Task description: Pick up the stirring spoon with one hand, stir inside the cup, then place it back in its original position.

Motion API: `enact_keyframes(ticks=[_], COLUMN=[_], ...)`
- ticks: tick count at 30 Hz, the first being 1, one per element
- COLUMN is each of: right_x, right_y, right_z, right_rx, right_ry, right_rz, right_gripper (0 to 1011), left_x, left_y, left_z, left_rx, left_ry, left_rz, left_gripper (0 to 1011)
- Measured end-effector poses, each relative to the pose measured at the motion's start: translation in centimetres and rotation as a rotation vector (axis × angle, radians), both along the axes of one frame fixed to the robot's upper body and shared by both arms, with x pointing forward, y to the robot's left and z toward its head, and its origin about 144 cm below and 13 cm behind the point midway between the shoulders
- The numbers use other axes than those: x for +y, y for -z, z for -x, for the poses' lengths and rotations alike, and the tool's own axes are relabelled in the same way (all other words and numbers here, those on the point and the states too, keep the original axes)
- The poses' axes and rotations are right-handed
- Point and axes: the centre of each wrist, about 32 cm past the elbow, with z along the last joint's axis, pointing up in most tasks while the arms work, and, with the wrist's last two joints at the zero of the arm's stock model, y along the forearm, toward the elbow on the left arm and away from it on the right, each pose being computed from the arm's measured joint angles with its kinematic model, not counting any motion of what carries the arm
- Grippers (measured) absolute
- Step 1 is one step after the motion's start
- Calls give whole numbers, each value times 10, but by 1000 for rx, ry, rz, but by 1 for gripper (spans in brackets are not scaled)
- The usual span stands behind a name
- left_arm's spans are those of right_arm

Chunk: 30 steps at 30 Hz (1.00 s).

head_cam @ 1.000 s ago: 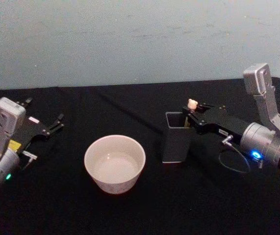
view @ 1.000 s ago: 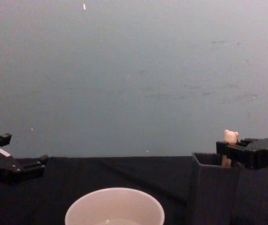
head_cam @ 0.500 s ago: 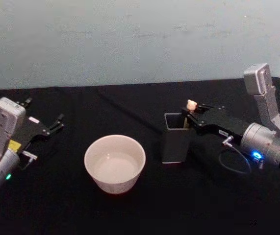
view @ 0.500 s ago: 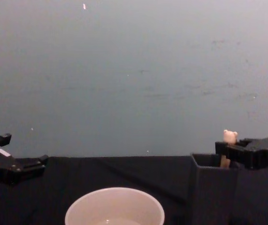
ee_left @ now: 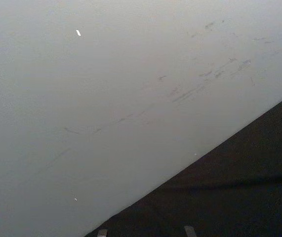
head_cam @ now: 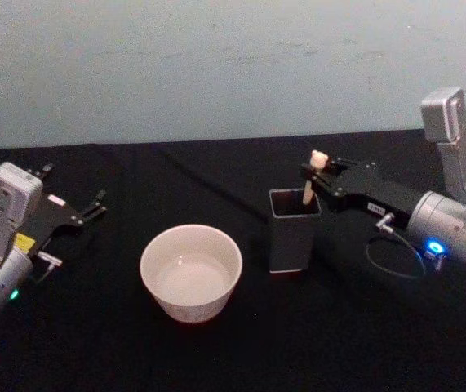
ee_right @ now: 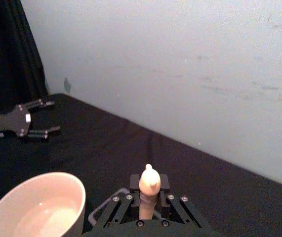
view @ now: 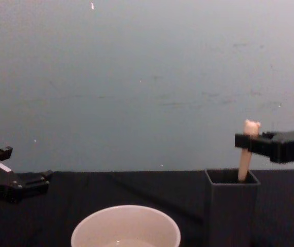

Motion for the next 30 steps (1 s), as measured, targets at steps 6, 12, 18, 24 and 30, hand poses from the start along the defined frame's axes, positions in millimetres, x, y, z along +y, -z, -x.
enact_keyframes(ticks=[6, 12, 18, 24, 30], right_x=[-1, -2, -3, -3, -3], right_y=[-12, -22, -36, -48, -55], right_z=[-3, -6, -9, -11, -12], right_rx=[-40, -69, -96, -117, -133], right_ry=[12, 23, 27, 26, 20], right_rz=[-26, -53, -98, -137, -165], right_gripper=[222, 221, 221, 221, 221], left_x=[0, 0, 0, 0, 0], left_y=[0, 0, 0, 0, 0], left_z=[0, 0, 0, 0, 0], left_rx=[0, 0, 0, 0, 0], left_ry=[0, 0, 0, 0, 0], left_rz=[0, 0, 0, 0, 0], left_gripper=[1001, 1001, 1001, 1001, 1001])
